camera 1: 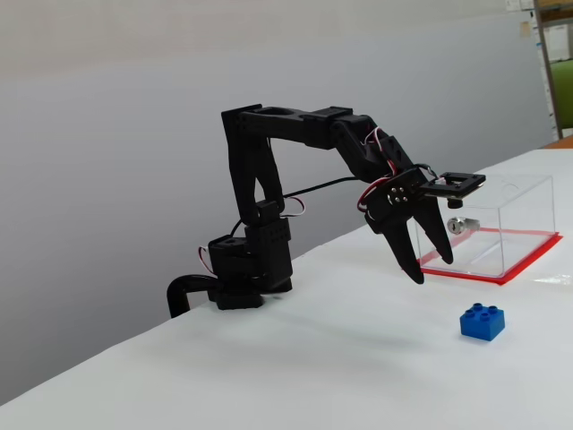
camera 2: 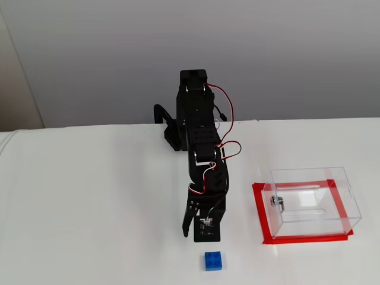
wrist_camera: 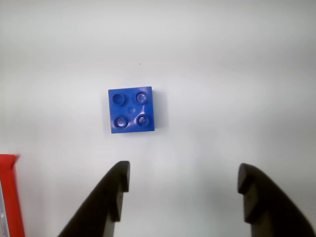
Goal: Pick the blue lego brick and place it into the transparent box
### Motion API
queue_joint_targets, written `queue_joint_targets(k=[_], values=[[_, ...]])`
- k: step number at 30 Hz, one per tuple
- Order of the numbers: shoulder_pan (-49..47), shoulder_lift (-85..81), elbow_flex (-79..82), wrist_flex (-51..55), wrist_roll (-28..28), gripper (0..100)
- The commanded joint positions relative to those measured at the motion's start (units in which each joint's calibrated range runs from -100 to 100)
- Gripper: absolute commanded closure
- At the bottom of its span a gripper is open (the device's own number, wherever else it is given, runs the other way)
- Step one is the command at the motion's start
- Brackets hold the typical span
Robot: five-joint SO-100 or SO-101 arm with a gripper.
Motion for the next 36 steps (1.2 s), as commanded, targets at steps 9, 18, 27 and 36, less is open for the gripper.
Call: queue_joint_targets(k=[9,18,27,36], values=[[-2.48,5.51,-4.32,-7.22,-0.69,75],[-4.18,12.13,-10.74,-7.48,-0.69,75],[-4.84,16.29,-12.46,-7.48,-0.69,75],[-4.84,21.63,-16.89,-7.31,-0.69,75]])
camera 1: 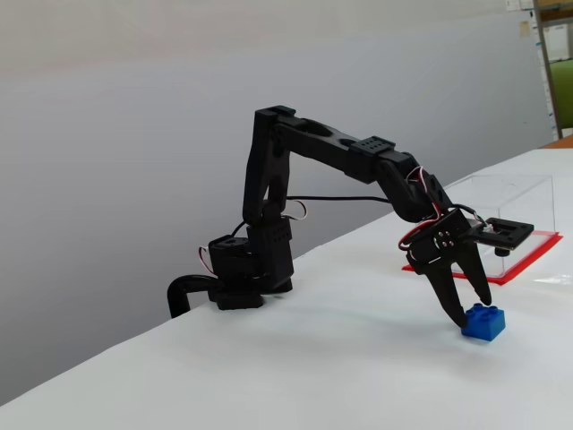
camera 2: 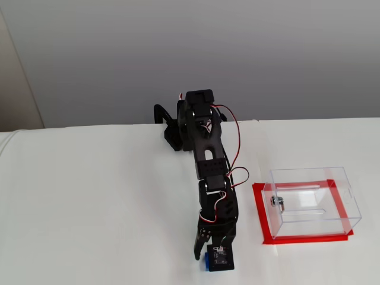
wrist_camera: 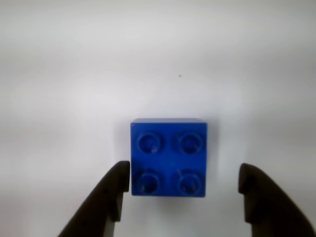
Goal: Pick the blue lego brick and place it into the transparent box
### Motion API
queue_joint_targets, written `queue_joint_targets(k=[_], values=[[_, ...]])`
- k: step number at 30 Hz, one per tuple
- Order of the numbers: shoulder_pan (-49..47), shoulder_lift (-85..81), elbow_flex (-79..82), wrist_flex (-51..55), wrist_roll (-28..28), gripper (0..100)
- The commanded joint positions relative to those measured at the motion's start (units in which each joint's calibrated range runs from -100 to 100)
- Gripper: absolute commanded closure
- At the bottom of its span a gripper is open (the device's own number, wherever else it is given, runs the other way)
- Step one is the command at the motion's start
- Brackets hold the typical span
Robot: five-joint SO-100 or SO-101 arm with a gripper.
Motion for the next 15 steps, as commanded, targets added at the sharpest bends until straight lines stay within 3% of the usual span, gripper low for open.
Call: queue_joint_targets(k=[1,15], values=[[-0.04,0.58,-5.42,-0.8,-0.44,75],[-0.11,4.31,-7.59,-0.36,-0.44,75]])
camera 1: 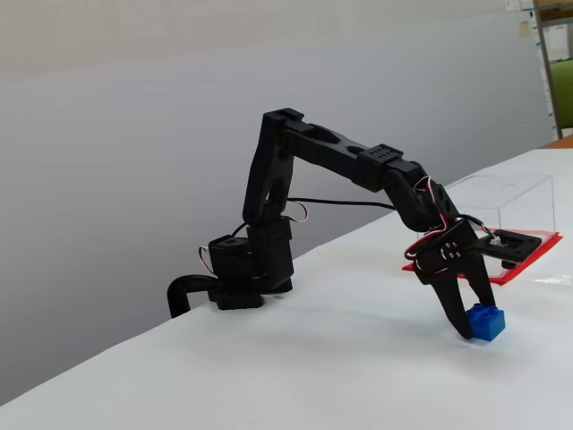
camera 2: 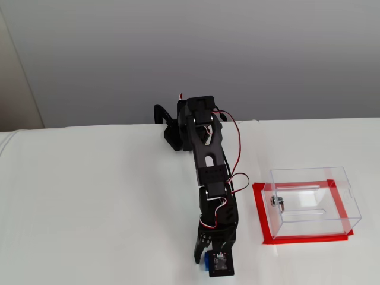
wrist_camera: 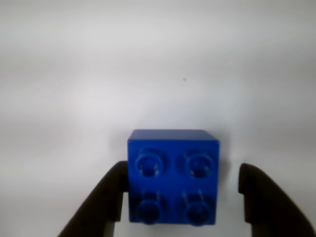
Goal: Pick the blue lego brick and place it into the transparent box
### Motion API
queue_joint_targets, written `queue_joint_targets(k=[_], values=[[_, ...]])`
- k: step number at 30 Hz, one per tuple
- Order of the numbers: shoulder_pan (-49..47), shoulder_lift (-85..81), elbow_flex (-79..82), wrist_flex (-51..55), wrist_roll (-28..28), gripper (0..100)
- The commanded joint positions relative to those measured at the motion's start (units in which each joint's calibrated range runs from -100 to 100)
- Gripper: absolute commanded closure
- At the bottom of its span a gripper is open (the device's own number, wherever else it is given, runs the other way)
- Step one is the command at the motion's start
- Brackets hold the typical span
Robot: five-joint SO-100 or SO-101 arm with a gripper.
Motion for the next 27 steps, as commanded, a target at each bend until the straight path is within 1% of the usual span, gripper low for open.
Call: queue_joint_targets(k=[1,4,5,6,9,11,19,23,27], values=[[-0.11,-0.59,-3.89,-0.36,-0.44,75],[-0.18,-0.59,-3.89,-0.36,-0.44,75],[-0.18,-0.59,-3.89,-0.36,-0.44,77],[-0.18,-0.59,-3.89,-0.36,-0.44,79],[-0.18,-0.59,-3.89,-0.36,-0.39,91],[-0.18,-0.59,-3.89,-0.36,-0.29,93],[-1.07,-2.63,-3.89,-0.28,0.03,89],[-2.18,-7.13,-3.7,-0.19,0.24,89],[-3.07,-12.3,-3.52,-0.19,1.8,89]])
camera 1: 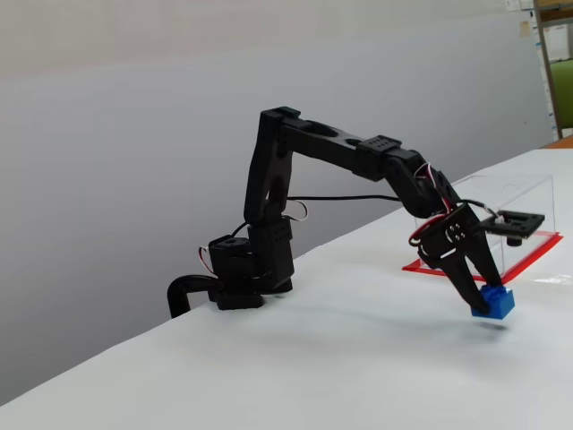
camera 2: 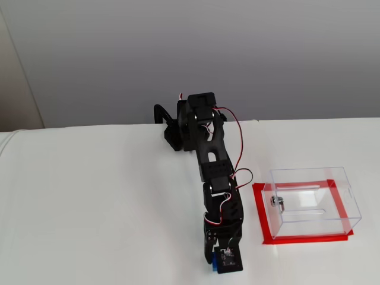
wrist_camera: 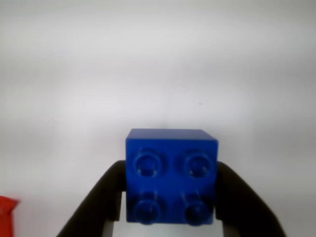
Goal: Pick the blue lego brick and place it into the transparent box
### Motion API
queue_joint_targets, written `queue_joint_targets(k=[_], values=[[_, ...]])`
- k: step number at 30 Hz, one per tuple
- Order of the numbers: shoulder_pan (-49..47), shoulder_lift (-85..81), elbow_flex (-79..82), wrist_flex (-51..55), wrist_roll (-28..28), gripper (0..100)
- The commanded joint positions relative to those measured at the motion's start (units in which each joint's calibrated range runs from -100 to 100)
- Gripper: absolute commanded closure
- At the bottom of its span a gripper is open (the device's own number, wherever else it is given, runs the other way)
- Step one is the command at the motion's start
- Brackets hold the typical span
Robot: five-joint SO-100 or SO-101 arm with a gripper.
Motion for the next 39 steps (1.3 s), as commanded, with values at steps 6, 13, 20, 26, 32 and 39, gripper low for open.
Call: queue_joint_targets(k=[6,13,20,26,32,39], values=[[-1.43,-16.39,-2.8,0.68,2.23,89],[-2.1,-24.88,-2.89,2.86,2.23,89],[-3.58,-30.99,-2.8,4.86,2.29,89],[-5.72,-33.62,-2.8,4.86,2.29,89],[-11.71,-35.06,-2.8,4.77,2.23,89],[-23.24,-35.74,-2.8,4.77,2.23,89]])
